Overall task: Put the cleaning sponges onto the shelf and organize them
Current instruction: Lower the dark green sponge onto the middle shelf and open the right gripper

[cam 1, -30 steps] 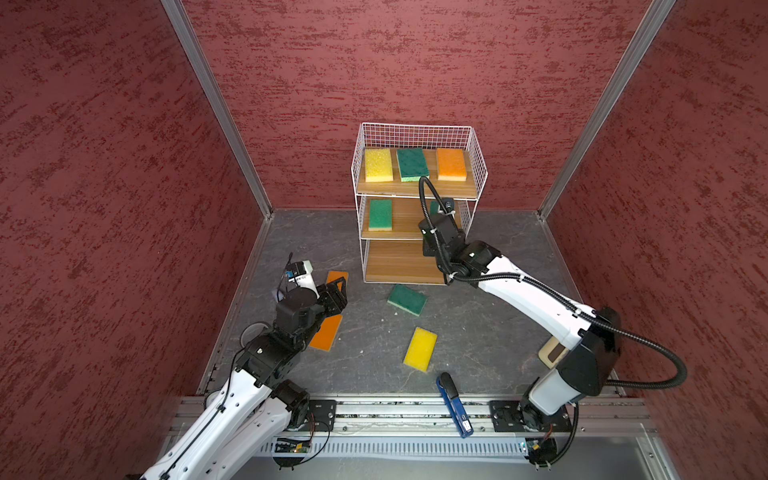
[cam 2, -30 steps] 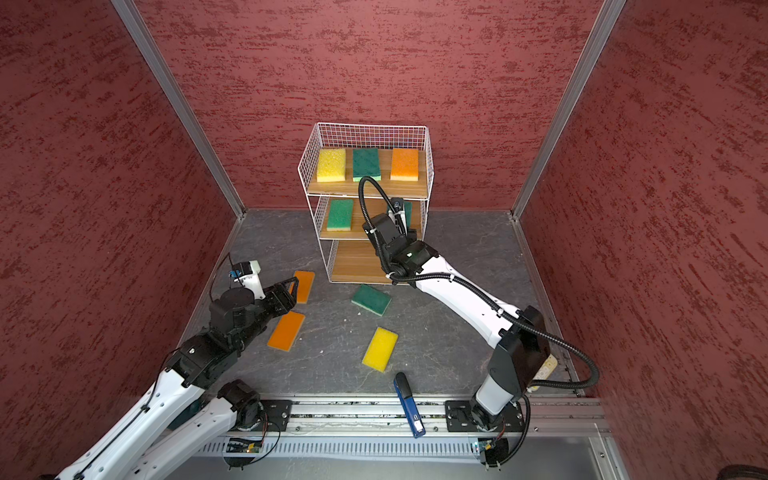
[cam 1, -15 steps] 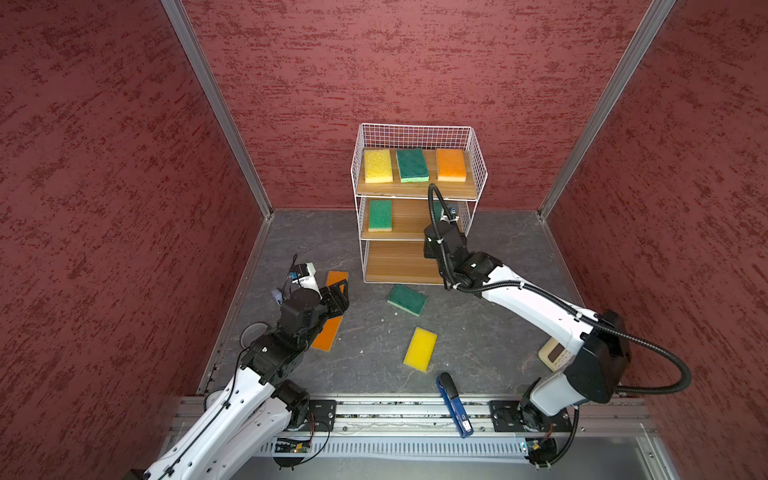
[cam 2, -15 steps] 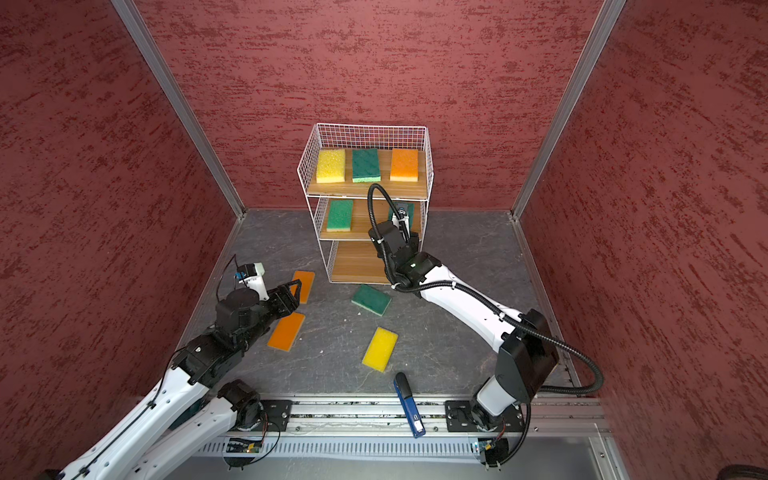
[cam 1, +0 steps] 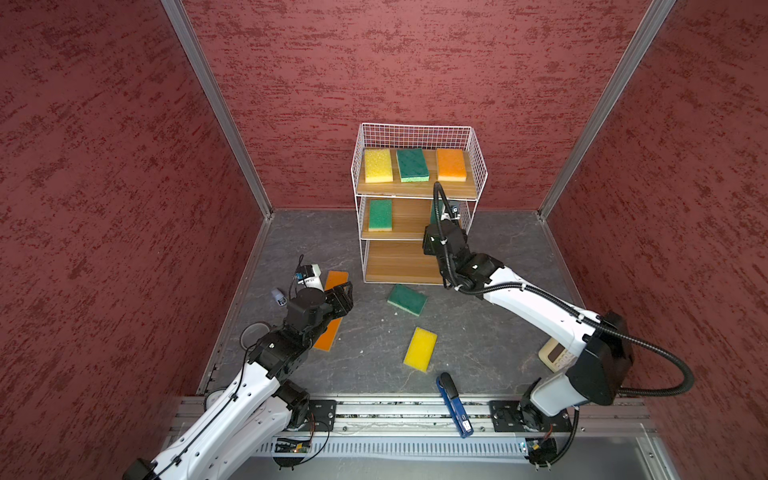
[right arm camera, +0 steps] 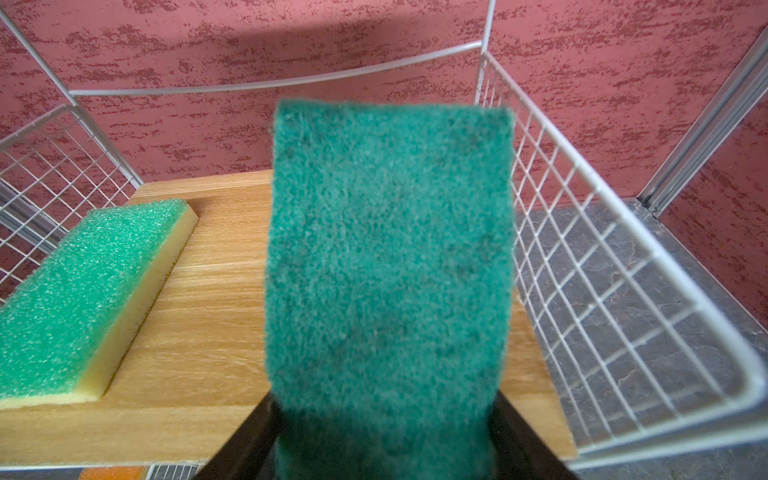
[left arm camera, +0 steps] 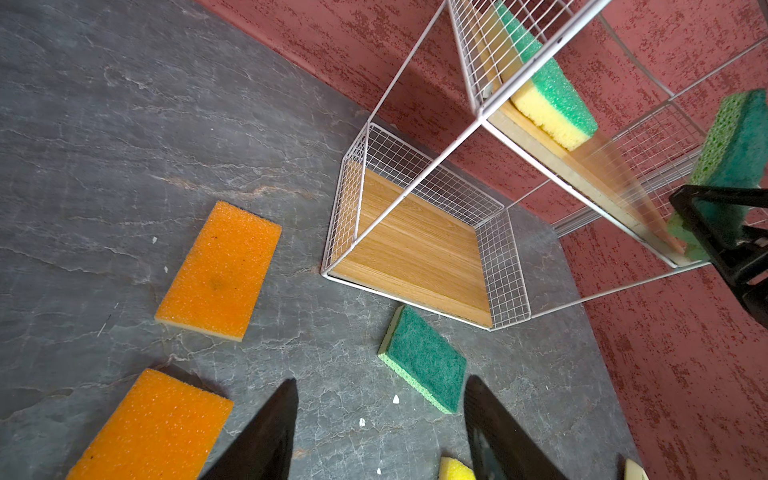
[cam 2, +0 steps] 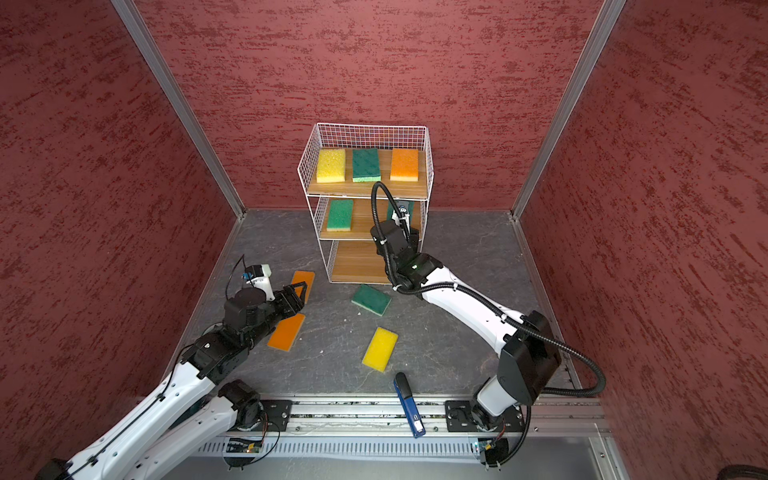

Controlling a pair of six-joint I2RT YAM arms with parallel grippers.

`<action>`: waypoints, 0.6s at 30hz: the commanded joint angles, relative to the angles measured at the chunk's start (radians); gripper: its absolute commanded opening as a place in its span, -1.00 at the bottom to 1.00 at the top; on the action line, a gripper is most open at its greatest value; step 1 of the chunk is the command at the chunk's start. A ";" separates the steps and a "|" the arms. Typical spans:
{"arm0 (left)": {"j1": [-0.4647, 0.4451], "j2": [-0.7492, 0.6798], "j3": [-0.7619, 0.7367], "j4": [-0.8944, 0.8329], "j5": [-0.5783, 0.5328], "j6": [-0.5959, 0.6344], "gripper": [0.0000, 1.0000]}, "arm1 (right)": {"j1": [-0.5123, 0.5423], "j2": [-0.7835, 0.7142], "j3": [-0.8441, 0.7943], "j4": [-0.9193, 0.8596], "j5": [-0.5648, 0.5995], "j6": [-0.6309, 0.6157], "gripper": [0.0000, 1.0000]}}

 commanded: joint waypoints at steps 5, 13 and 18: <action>0.005 -0.003 -0.006 0.011 0.007 -0.008 0.28 | -0.002 0.022 0.015 0.006 0.071 -0.019 0.32; 0.004 -0.001 -0.009 0.006 0.010 -0.015 0.28 | -0.003 0.030 0.020 -0.022 0.077 -0.019 0.41; 0.005 -0.004 -0.009 0.002 0.013 -0.023 0.28 | -0.002 0.006 0.025 -0.020 0.078 -0.035 0.52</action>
